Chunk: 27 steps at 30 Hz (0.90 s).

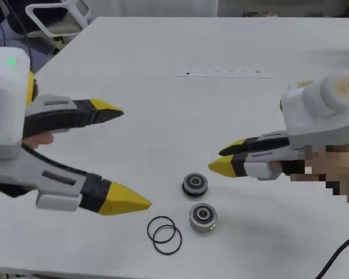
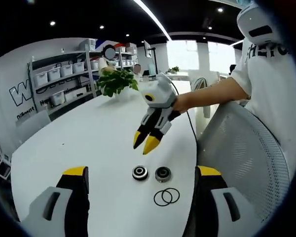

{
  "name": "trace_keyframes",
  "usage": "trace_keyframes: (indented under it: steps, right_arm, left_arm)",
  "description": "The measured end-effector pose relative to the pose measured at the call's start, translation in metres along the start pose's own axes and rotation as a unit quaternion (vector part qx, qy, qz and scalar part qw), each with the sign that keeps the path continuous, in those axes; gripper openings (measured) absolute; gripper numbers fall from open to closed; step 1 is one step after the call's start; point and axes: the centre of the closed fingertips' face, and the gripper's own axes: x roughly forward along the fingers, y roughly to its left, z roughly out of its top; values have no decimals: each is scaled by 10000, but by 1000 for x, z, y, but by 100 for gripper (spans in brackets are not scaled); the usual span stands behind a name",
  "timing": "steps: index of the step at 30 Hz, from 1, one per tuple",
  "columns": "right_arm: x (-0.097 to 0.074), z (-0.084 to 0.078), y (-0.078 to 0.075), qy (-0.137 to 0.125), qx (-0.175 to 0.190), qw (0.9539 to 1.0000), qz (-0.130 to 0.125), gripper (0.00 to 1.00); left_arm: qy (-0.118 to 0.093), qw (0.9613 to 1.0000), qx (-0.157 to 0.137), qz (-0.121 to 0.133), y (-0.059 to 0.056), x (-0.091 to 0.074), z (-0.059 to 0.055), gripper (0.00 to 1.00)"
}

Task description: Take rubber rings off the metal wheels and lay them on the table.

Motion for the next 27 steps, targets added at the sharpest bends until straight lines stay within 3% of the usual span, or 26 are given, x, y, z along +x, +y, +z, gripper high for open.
trace_keyframes:
  steps: [5,9,12,18,21,24,27]
  right_arm:
    - [4,-11,-1,174,-75,9998,-71,20]
    - [6,-16,-2,219,-105,9996,-106,21]
    - [9,-19,-1,268,-141,9995,-132,20]
    - [13,-24,-4,265,-215,9993,-120,20]
    - [15,-25,-3,259,-234,9994,-86,21]
    - [16,-28,-3,301,-251,9992,-74,21]
    - [18,-30,-1,317,-259,9992,-16,21]
  left_arm:
    - [-315,9993,192,29,17,20,24,82]
    - [-395,9985,363,97,26,39,30,79]
    - [-444,9980,450,37,29,53,30,71]
    - [-329,9982,494,62,38,74,17,66]
    - [-405,9984,357,168,40,82,11,60]
    - [-426,9986,54,301,37,91,-2,54]
    - [-358,9990,-121,258,27,98,-21,49]
